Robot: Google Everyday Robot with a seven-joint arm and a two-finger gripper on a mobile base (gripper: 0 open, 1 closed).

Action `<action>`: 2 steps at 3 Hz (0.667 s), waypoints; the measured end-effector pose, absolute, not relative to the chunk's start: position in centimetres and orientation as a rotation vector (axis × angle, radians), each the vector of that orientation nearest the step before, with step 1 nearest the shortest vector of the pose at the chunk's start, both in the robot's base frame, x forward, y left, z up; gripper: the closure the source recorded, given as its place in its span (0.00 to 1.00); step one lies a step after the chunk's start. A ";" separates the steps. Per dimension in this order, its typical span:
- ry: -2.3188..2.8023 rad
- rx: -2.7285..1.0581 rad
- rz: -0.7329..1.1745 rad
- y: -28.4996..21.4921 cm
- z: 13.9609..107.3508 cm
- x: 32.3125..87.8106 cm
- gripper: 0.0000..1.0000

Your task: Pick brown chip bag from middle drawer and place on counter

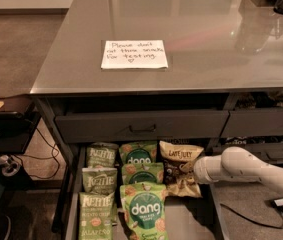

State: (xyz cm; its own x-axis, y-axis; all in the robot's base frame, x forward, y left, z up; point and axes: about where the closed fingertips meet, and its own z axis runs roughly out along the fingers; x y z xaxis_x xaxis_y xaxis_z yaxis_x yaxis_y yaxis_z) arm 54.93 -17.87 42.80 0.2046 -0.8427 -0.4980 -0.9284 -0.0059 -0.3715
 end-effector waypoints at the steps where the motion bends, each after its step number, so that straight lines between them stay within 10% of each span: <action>1: 1.668 -1.862 0.151 -18.2 44.5 53.8 1.00; 2: 1.677 -1.866 0.128 -18.7 46.4 52.6 1.00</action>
Offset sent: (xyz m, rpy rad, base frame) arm -0.0365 -0.0180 0.0622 -0.0655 -0.0188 -0.0373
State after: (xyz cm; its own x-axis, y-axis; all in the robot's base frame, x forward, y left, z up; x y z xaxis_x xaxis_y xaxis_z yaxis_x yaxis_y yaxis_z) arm 52.59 -18.66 46.42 0.1894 -0.8667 -0.4615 -0.9265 -0.0022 -0.3762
